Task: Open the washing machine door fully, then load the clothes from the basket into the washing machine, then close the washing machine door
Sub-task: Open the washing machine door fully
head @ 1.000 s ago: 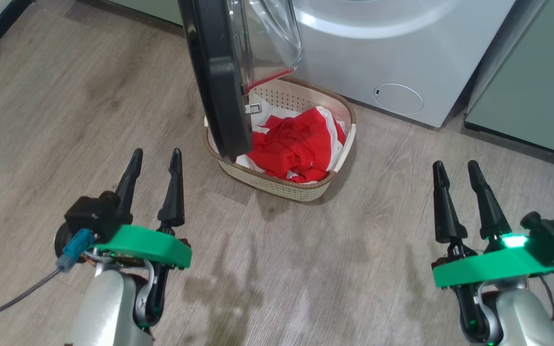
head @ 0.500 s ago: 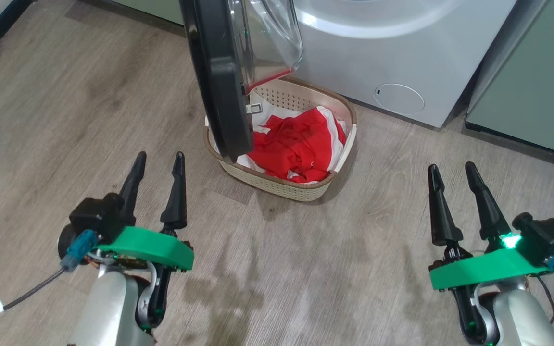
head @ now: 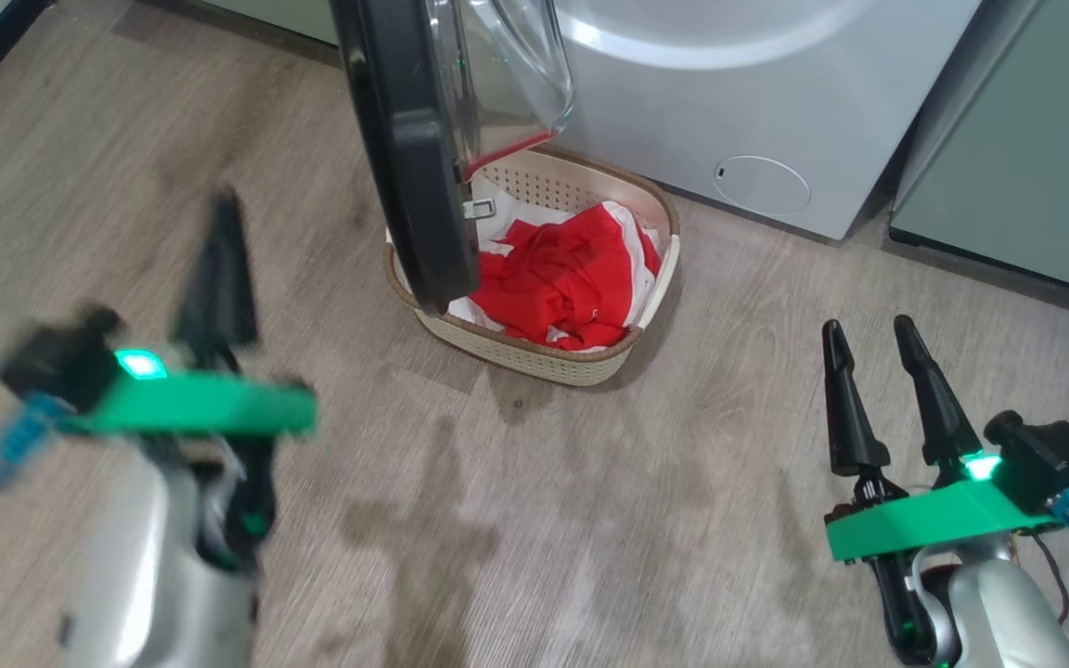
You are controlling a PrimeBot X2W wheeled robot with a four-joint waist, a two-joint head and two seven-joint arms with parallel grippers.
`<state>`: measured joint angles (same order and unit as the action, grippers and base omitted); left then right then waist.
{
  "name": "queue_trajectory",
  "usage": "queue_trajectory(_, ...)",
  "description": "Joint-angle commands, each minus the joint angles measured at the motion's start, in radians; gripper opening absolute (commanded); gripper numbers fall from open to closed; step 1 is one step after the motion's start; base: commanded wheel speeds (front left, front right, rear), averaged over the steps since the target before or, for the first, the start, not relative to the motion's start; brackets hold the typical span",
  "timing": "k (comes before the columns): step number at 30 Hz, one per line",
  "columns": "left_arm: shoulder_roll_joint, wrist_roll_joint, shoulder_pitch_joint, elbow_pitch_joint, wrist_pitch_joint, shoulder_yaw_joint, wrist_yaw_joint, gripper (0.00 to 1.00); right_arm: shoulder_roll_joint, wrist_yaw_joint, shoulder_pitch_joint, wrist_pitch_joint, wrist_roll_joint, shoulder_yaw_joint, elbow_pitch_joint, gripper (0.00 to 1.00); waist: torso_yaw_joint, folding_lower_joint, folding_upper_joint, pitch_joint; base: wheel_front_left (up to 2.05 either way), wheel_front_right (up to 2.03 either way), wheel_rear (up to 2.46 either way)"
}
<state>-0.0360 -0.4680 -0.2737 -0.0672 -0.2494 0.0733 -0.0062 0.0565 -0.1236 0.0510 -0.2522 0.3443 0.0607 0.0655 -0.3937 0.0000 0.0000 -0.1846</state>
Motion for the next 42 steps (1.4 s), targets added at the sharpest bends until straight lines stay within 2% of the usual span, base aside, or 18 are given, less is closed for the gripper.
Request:
queue_trajectory(1, -0.014, -0.003, -0.065, 0.047, -0.012, -0.037, 0.0, 0.0, -0.006, -0.007, 0.03, -0.006, 0.004, 0.027, -0.032, 1.0, 0.001, 0.0, 0.0, 0.0, 0.0, 0.0, 0.0)
queue_trajectory(6, -0.014, -0.036, -0.168, 0.139, -0.012, -0.051, 0.005, 0.0, -0.006, -0.007, 0.033, -0.002, 0.004, 0.041, -0.032, 1.0, 0.016, 0.0, 0.0, 0.003, 0.0, 0.0, 0.0)
queue_trajectory(10, -0.014, -0.036, -0.224, 0.157, -0.012, 0.012, 0.007, 0.0, -0.006, -0.007, 0.03, -0.003, 0.005, 0.05, -0.031, 1.0, 0.026, 0.0, 0.0, 0.001, 0.0, 0.0, 0.0)
queue_trajectory(16, -0.014, -0.024, -0.247, 0.063, -0.012, 0.186, -0.011, 0.0, -0.006, -0.007, 0.038, -0.003, 0.007, 0.064, -0.026, 1.0, 0.046, 0.0, 0.0, -0.007, 0.0, 0.0, 0.0)
queue_trajectory(24, -0.014, -0.057, -0.239, -0.106, -0.012, 0.308, -0.021, 0.0, -0.006, -0.007, 0.053, -0.005, 0.011, 0.069, -0.022, 1.0, 0.079, 0.0, 0.0, -0.023, 0.0, 0.0, 0.0)
queue_trajectory(28, -0.014, -0.083, -0.246, -0.186, -0.012, 0.31, -0.015, 0.0, -0.006, -0.007, 0.057, -0.007, 0.013, 0.064, -0.02, 1.0, 0.09, 0.0, 0.0, -0.028, 0.0, 0.0, 0.0)
queue_trajectory(33, -0.014, -0.089, -0.264, -0.27, -0.012, 0.256, -0.005, 0.0, -0.006, -0.007, 0.06, -0.008, 0.013, 0.062, -0.019, 1.0, 0.094, 0.0, 0.0, -0.039, 0.0, 0.0, 0.0)
queue_trajectory(42, -0.014, -0.078, -0.281, -0.366, -0.012, 0.191, -0.026, 0.0, -0.006, -0.007, 0.062, -0.009, 0.013, 0.064, -0.012, 1.0, 0.077, 0.0, 0.0, -0.046, 0.0, 0.0, 0.0)
